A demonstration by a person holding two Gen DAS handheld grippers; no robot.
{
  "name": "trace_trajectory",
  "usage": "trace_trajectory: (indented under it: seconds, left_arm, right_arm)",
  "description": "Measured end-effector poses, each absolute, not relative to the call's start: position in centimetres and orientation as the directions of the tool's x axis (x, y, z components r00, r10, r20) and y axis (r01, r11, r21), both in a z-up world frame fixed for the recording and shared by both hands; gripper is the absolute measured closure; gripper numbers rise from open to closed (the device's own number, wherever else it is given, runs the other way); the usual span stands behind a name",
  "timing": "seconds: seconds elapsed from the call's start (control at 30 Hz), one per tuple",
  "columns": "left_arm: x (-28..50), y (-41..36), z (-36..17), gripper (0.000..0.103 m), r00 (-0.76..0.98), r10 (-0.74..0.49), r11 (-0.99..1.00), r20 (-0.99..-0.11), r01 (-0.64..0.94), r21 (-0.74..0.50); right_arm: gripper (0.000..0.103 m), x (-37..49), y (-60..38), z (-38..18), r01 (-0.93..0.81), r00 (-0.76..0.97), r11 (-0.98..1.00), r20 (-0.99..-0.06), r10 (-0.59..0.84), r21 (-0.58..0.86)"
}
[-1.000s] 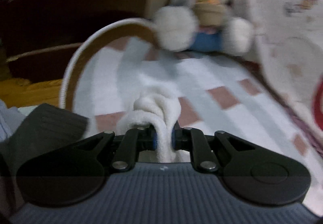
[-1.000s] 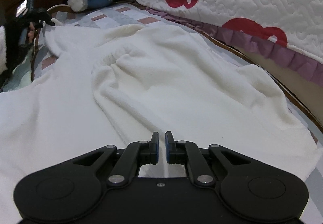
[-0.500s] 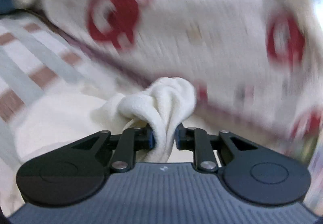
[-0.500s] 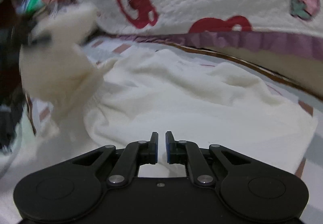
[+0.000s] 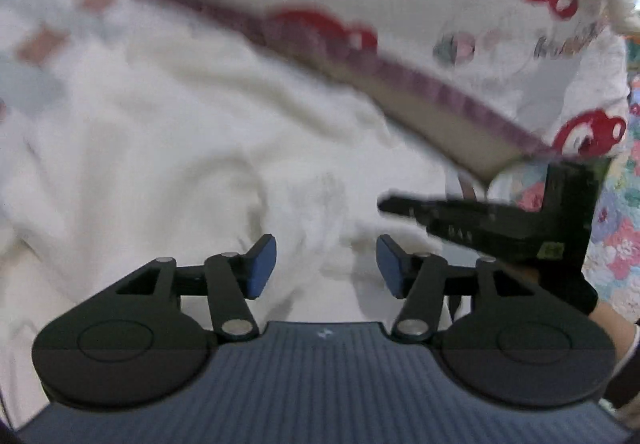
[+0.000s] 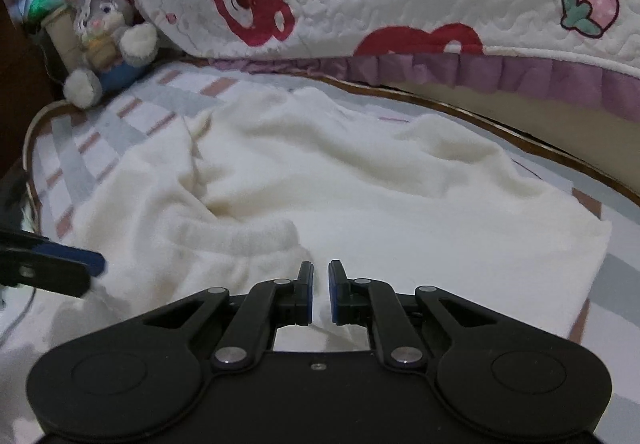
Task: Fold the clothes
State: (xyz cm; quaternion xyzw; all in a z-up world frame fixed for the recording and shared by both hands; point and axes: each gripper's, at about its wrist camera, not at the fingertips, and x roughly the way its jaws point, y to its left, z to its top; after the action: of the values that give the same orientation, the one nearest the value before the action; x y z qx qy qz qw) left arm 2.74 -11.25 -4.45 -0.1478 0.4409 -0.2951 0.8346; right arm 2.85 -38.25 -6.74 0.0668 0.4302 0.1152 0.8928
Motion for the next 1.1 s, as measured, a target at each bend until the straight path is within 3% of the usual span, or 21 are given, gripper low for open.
trace_trajectory:
  seconds: [0.1,0.17,0.23,0.43,0.67,0.7,0.73,0.77,0.8,0.83,1.0,1.1]
  left_arm:
    - [3.1,-8.8,-4.4,0.048,0.613,-0.476,0.879,-0.63,0.306,-0.367]
    - [4.5,-7.1,-5.4,0.049,0.64,-0.369,0.929,-0.674,0.231,-0.289]
    - [5.6,-4.6,-6.3,0.049,0.644,-0.308,0.949,-0.701,0.156,-0.273]
    - [7.7,2.5,-8.5,0.051,0.628,-0.193,0.952,-0.754,-0.066,-0.299]
    - [8.1,4.6,-10.5,0.051,0.583,-0.261,0.915,-0.769,-0.105,-0.39]
    - [8.2,4.7,-10.6,0.051,0.584,-0.261,0.916,-0.769,-0.102,-0.388]
    - [8.2,4.8,-10.7,0.051,0.584,-0.26,0.917,-0.769,-0.1,-0.386]
    - [8.1,4.8,-10.8,0.051,0.583,-0.26,0.917,-0.77,-0.099,-0.385]
    - [8.1,4.9,-10.8,0.051,0.583,-0.261,0.918,-0.77,-0.098,-0.385]
    - [8.1,4.9,-10.7,0.051,0.582,-0.265,0.917,-0.769,-0.094,-0.387]
    - [8.0,4.8,-10.3,0.051,0.578,-0.283,0.915,-0.766,-0.078,-0.397]
    - [8.0,4.7,-10.1,0.05,0.575,-0.293,0.913,-0.764,-0.069,-0.402]
  right_arm:
    - [0.069,2.9,-37.5,-6.1,-0.114,0.581,0.94,-0.745,0.327,0.323]
    - [0.064,2.8,-37.2,-6.4,-0.045,0.556,0.9,-0.738,0.383,0.433]
    - [0.043,2.6,-36.8,-6.9,0.029,0.526,0.843,-0.726,0.444,0.537]
    - [0.035,3.2,-32.9,-6.9,0.075,0.47,0.811,-0.738,0.485,0.58]
    - [0.028,6.7,-28.5,-9.6,0.095,0.434,0.947,-0.869,0.238,0.307]
    - [0.028,6.9,-28.5,-10.2,0.1,0.44,0.953,-0.871,0.217,0.288]
    - [0.035,6.9,-28.6,-10.0,0.098,0.46,0.95,-0.86,0.221,0.296]
    - [0.048,6.9,-28.8,-9.8,0.096,0.479,0.948,-0.849,0.224,0.305]
    - [0.069,6.9,-28.9,-9.6,0.093,0.498,0.945,-0.837,0.228,0.313]
    - [0.083,6.8,-29.1,-9.2,0.089,0.52,0.942,-0.822,0.234,0.324]
    - [0.091,4.3,-31.0,0.1,-0.089,0.776,0.935,-0.565,0.282,0.343]
    - [0.091,1.4,-33.4,4.1,-0.104,0.9,0.954,-0.381,0.211,0.283]
